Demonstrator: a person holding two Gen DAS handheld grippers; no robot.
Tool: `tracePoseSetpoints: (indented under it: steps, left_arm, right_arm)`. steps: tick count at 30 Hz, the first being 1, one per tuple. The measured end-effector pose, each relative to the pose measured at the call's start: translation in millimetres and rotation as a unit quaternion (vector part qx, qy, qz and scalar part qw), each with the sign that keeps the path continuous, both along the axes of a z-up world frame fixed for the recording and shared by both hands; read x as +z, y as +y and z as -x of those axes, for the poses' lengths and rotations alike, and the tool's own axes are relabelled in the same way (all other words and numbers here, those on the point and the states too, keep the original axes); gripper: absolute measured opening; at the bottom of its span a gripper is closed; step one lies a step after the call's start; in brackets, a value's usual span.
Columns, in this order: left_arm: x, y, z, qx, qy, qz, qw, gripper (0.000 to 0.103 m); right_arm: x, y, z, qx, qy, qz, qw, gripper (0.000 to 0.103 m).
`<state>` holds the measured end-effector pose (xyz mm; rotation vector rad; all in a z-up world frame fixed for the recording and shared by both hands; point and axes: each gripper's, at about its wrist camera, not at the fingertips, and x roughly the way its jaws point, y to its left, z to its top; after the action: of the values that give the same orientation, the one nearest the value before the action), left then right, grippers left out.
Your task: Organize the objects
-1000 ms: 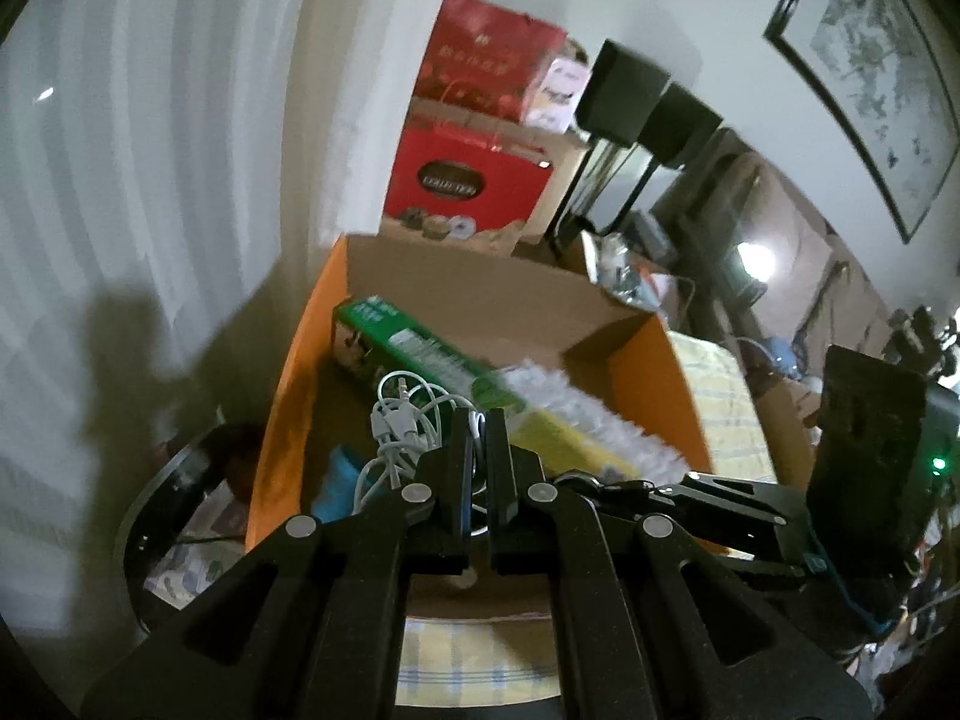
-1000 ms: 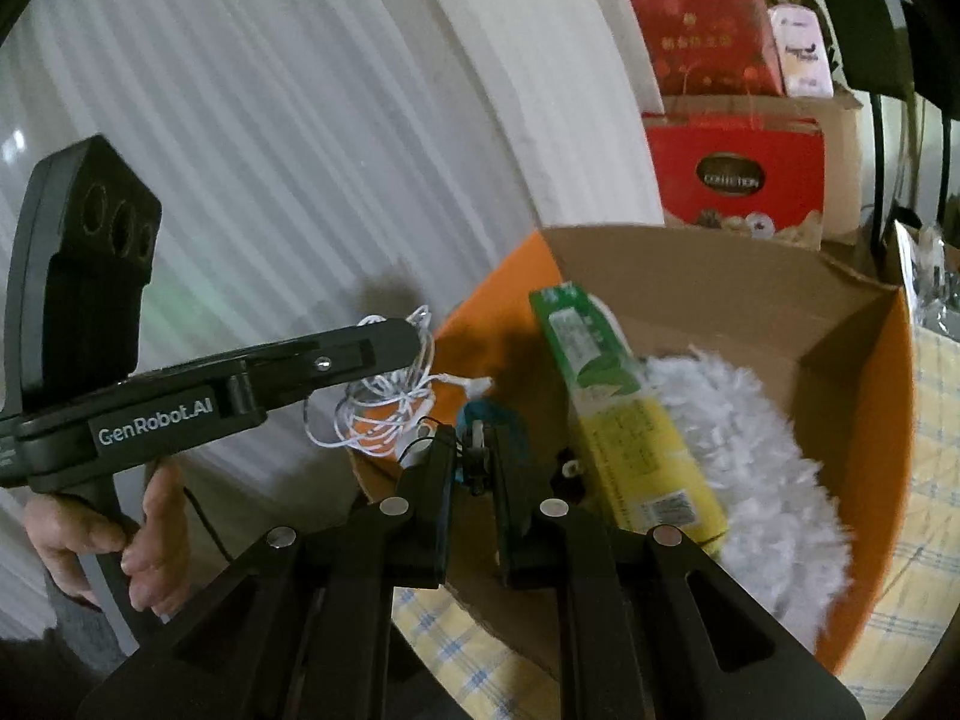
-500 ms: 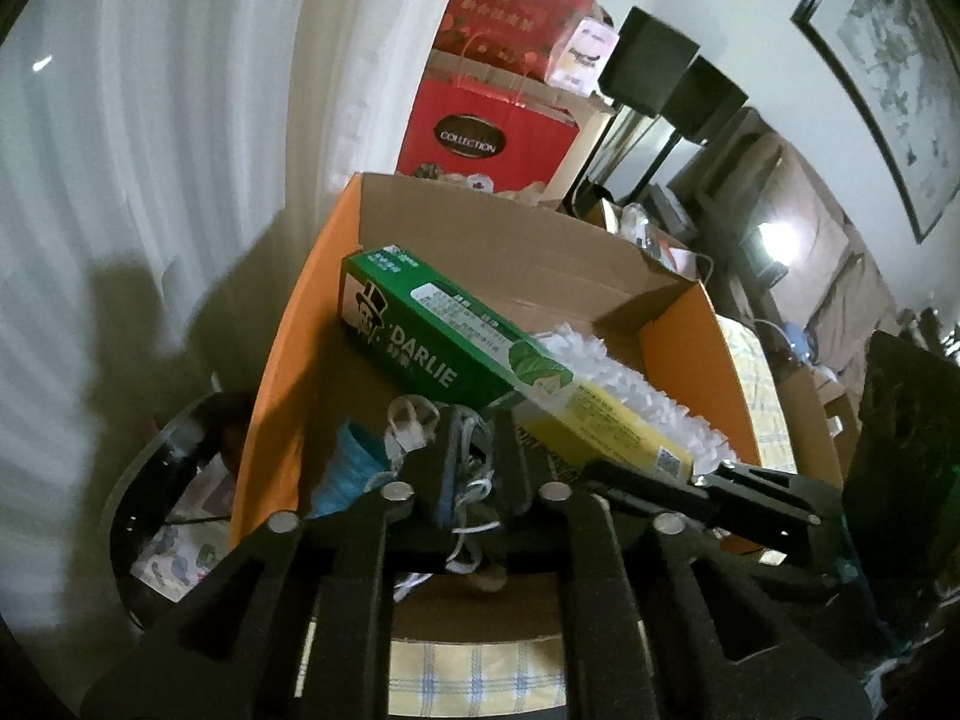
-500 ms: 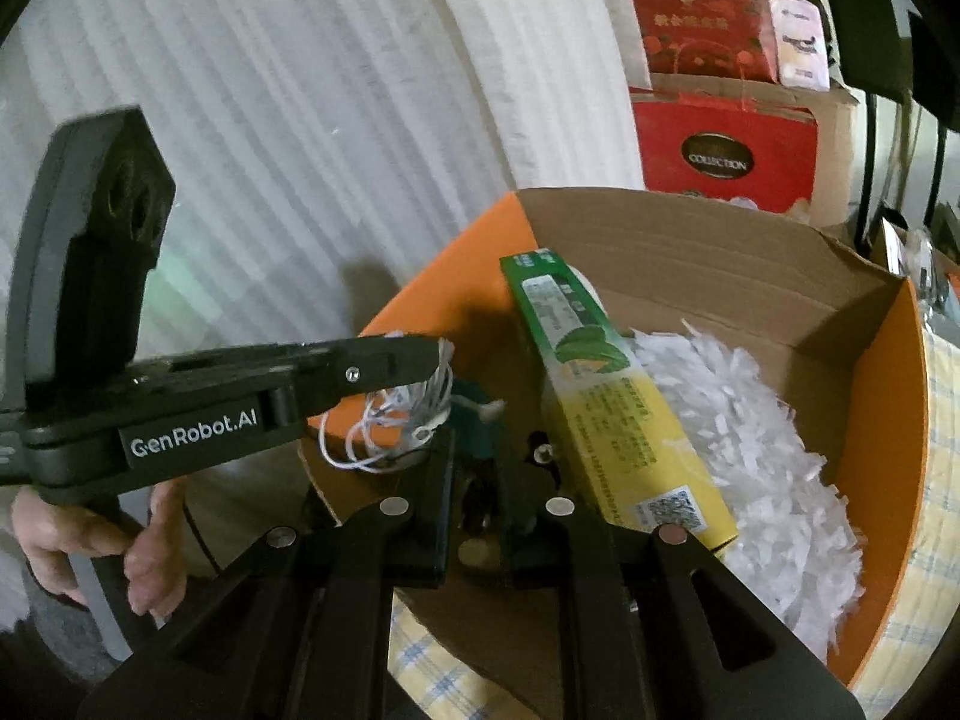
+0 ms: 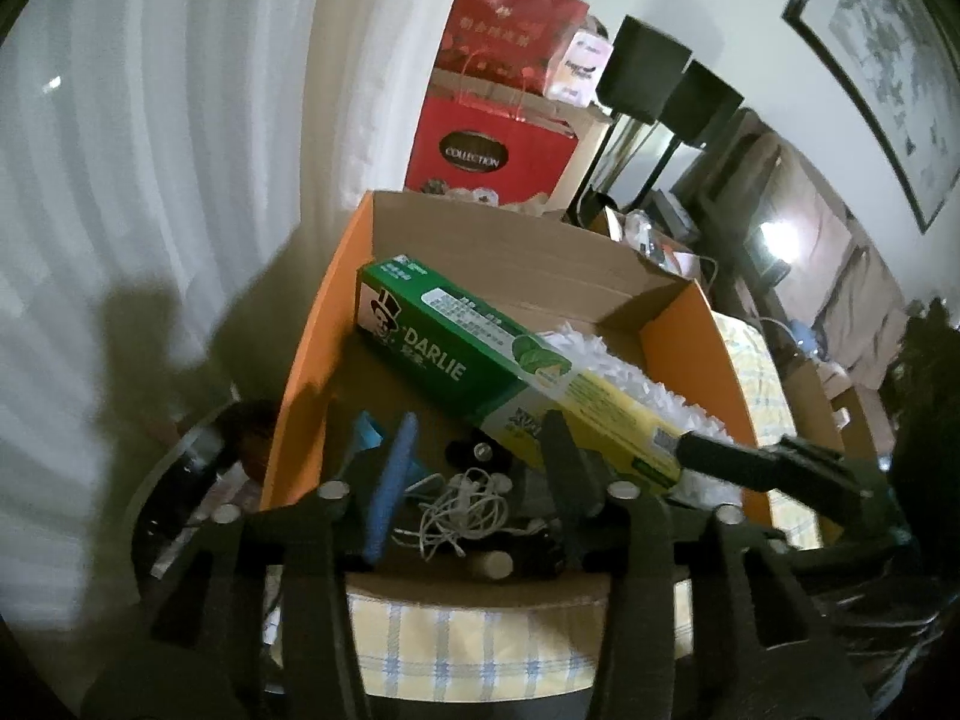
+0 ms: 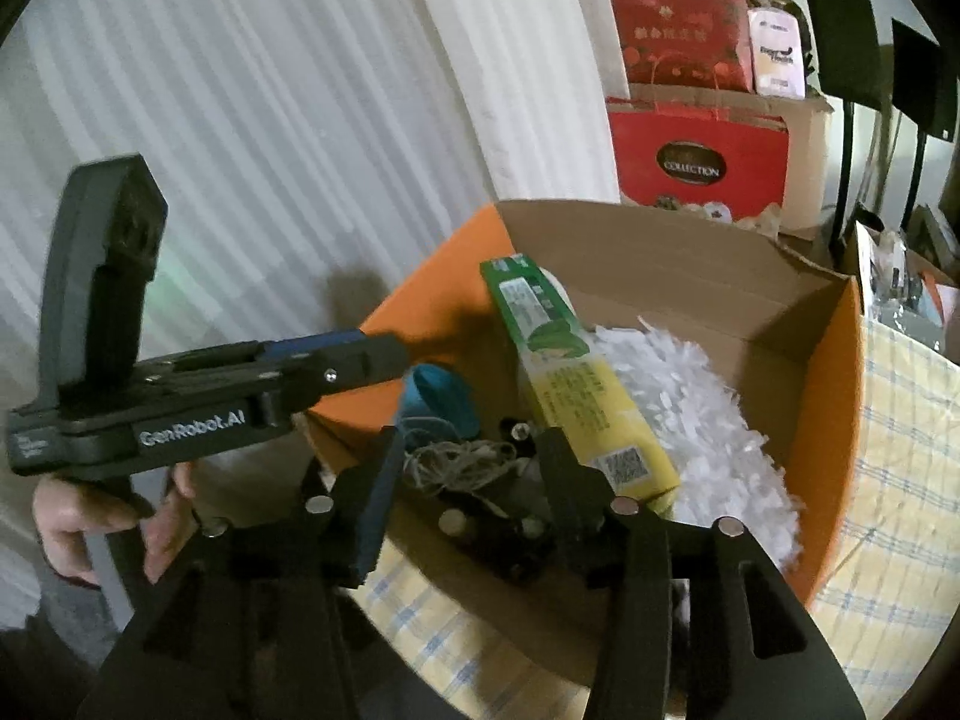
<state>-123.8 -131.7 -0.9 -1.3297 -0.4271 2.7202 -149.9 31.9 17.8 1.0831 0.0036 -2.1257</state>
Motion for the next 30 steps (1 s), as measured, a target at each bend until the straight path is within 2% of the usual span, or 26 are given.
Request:
tracePoseSetpoints:
  steps: [1,5,8,12,14,15,17,21,23,24,25,28,30]
  left_arm:
    - [1.9,1.9,-2.7,0.0,0.003,0.006,1.0,0.052]
    - [10.1,7.7,-13.0,-0.001,0.017,0.022,0.9996,0.059]
    - [15.5,11.9,-21.5,0.0,0.028,0.03,0.9992,0.069]
    - [18.2,19.3,-30.3,-0.005,0.032,0.039,0.9987,0.07]
    - [18.7,23.0,-33.9,-0.008,0.033,0.039,0.9987,0.077]
    - [19.1,24.2,-35.8,-0.009,0.035,0.038,0.9986,0.084]
    - [20.2,26.5,-41.1,-0.008,0.041,0.032,0.9986,0.084]
    - [20.5,34.5,-49.6,-0.013,0.04,0.03,0.9987,0.085]
    - [20.0,39.4,-53.9,-0.017,0.038,0.031,0.9986,0.09]
    - [19.5,42.2,-56.4,-0.021,0.035,0.03,0.9987,0.098]
    - [19.5,44.5,-59.4,-0.025,0.036,0.024,0.9987,0.1]
    - [20.1,52.3,-68.1,-0.032,0.039,0.019,0.9985,0.1]
    - [22.0,58.5,-73.2,-0.035,0.042,0.026,0.9982,0.1]
  right_arm:
    - [3.0,2.9,-2.8,-0.003,0.003,0.0,1.0,0.055]
    - [13.8,17.7,-15.1,-0.02,0.016,-0.003,1.0,0.061]
    - [20.4,30.8,-24.0,-0.039,0.027,-0.012,0.999,0.066]
    - [27.5,52.2,-35.6,-0.071,0.043,-0.026,0.996,0.074]
    - [30.7,64.0,-41.1,-0.092,0.053,-0.034,0.994,0.077]
    - [32.0,67.6,-42.4,-0.1,0.057,-0.036,0.993,0.078]
    - [34.7,78.1,-47.2,-0.119,0.066,-0.041,0.99,0.084]
    - [38.8,99.2,-57.9,-0.154,0.077,-0.046,0.984,0.088]
    - [38.7,108.2,-61.6,-0.169,0.077,-0.047,0.982,0.092]
    - [38.4,113.8,-64.5,-0.175,0.076,-0.047,0.981,0.093]
    - [37.7,116.5,-66.2,-0.18,0.075,-0.047,0.98,0.095]
    - [36.1,124.4,-73.0,-0.195,0.078,-0.055,0.976,0.1]
    - [35.2,127.9,-79.0,-0.201,0.082,-0.061,0.974,0.1]
